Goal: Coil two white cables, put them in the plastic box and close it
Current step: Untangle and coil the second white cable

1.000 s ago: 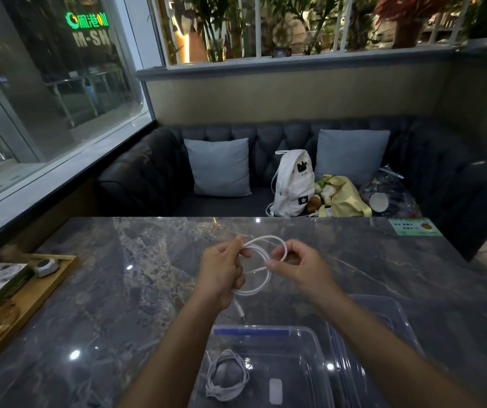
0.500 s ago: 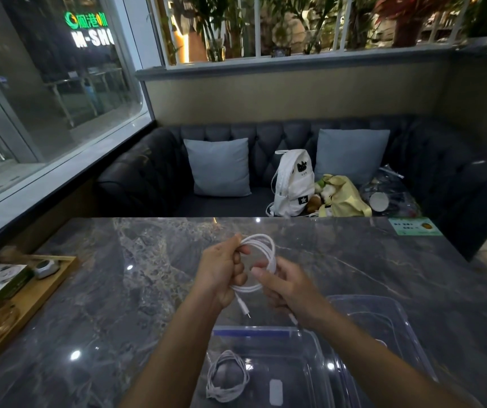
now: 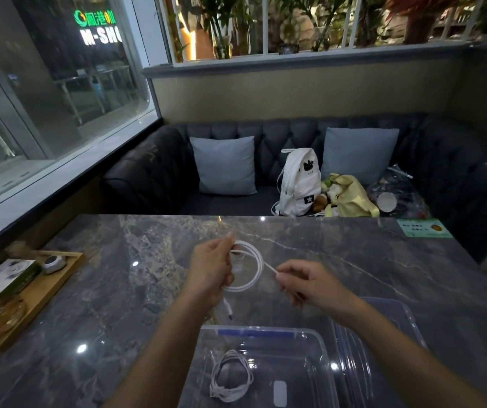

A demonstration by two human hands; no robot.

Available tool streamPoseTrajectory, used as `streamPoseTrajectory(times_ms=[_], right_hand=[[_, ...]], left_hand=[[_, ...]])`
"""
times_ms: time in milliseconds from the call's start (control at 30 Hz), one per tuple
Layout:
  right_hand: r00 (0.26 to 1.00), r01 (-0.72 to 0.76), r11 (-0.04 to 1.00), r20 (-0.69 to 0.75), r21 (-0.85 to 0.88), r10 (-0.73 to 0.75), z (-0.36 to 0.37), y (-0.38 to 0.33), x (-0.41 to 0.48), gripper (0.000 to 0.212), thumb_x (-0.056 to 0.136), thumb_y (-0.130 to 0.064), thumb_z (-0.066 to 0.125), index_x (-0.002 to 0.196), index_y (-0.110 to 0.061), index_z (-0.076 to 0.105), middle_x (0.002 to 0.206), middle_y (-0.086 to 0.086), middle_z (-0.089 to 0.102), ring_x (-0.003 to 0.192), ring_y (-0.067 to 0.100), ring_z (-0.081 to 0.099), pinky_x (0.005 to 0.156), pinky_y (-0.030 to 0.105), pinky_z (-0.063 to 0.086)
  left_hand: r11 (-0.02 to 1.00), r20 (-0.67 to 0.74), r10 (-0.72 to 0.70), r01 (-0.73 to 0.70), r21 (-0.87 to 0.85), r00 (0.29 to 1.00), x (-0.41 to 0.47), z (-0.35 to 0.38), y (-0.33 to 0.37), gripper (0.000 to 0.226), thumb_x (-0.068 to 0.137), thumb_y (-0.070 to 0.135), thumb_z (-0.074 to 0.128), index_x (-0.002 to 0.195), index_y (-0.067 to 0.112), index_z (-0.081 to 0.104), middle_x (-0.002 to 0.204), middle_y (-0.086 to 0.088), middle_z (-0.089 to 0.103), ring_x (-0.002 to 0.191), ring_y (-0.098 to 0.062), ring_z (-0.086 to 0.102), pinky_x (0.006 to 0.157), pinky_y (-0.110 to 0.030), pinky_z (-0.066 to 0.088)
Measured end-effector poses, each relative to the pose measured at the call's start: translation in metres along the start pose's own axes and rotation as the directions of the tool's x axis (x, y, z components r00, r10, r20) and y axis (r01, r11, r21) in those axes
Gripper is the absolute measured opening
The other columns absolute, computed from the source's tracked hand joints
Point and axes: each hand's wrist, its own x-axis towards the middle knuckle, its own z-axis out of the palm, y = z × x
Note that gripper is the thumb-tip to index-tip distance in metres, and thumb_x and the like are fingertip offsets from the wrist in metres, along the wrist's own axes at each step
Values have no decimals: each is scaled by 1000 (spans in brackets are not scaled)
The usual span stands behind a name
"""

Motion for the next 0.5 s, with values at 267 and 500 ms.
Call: streamPoseTrajectory(times_ms=[267,500], right_hand=[[994,-57,987,-85,153,71,18,-7,9,21,91,-23,52,78,-11,63,41,-13,42,35,2,31,34,15,24],[995,-44,913,-61,406,75,14,-17,6,18,75,-27,64,71,-9,61,48,-4,39,39,5,31,34,15,23]], left_hand=[[988,168,-121,103,111,978,-7,10,-13,44,96,32,44,54,16,46,36,10,29,31,-5,22,32,-16,20],[941,388,-172,268,-208,905,-7,5,-13,51,92,47,41,48,22,45,42,10,25,31,-3,19,30,-15,20]])
